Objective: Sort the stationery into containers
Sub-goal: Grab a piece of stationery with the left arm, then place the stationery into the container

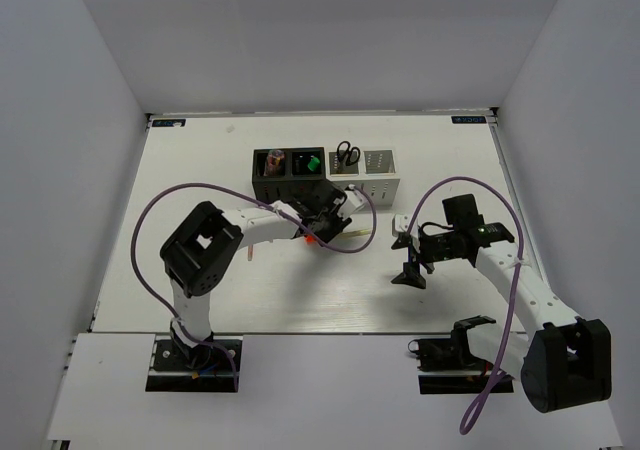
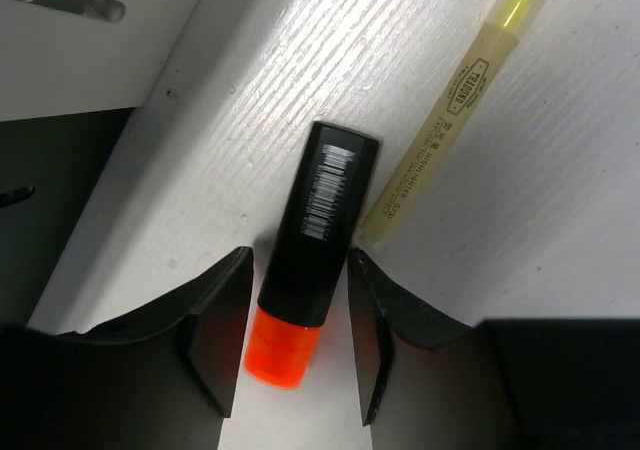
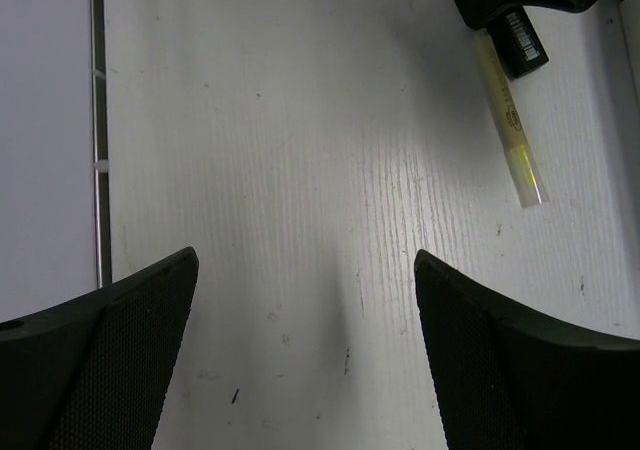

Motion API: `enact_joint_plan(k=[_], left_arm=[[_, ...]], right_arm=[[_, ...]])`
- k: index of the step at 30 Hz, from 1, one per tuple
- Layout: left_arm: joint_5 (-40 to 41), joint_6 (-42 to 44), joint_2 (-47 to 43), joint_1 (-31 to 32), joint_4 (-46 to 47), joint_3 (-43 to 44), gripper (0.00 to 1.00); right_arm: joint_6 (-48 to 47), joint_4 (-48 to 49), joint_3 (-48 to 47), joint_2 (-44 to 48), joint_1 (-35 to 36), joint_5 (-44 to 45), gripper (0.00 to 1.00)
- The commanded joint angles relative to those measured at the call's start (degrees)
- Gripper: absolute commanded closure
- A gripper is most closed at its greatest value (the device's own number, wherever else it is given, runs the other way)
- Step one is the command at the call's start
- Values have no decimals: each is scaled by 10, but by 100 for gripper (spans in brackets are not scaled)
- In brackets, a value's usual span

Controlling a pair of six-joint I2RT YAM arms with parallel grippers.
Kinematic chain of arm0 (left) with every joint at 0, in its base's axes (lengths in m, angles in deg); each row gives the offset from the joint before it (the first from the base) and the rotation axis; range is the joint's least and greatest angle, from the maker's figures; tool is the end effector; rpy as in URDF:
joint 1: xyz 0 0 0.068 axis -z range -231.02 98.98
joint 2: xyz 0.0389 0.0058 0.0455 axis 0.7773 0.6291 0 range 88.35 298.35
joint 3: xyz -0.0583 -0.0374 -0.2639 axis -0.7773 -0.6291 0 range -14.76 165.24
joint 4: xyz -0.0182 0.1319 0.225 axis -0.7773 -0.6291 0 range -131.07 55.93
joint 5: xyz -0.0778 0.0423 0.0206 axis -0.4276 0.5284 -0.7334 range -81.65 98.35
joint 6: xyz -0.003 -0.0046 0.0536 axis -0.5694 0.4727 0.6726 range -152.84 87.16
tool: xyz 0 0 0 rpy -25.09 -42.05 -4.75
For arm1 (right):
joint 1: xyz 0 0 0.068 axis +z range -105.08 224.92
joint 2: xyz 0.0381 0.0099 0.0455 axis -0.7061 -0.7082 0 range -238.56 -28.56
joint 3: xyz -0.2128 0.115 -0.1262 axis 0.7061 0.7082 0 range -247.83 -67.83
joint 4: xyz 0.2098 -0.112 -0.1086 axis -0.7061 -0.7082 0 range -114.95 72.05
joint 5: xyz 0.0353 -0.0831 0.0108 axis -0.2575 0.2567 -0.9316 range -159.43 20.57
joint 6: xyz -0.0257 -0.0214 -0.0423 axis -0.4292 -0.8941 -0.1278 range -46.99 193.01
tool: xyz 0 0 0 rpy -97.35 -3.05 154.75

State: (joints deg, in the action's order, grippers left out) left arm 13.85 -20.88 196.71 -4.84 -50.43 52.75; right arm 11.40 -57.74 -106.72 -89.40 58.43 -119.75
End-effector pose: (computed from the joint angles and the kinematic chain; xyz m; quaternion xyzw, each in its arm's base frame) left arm 0.2704 -0.2769 0.1572 0.4537 0.8441 -0.0389 0.2830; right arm 0.1752 0.0703 0.2229 -0.6173 0.6325 0.2865 0.3698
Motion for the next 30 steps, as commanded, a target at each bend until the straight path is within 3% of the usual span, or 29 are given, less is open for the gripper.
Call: enact_joint_plan(k=[1,5,6,13,22,27,29,30], left_arm=[[-29,-4,3,-10,-2,15,47],[-51,-7,5,-13,-17,15,61],[-54,-9,5,-14,-21,13,69],[-69,-28,-39,-14,-44,-10,99],[-68,-70,-199,-7,-48,2,100],[-59,-84,-271,-21,6,6,100],[-33,-85,-268,-41,46,12,100],[-19,-88,-261,-47,52,18,100]], right_arm=[[-15,-14,-21,-1,-2,-14,10],[-20,-18,-22,0,-3,-13,10],[-21,-16,-23,0,-2,-14,10],[-27,-25,-23,5,-2,-19,10],[-24,-28,-22,10,-1,-26,10],[-22,-29,-23,10,0,-29,10],[-17,-27,-26,6,-1,-33,15],[-11,-28,-27,6,-2,-34,24]])
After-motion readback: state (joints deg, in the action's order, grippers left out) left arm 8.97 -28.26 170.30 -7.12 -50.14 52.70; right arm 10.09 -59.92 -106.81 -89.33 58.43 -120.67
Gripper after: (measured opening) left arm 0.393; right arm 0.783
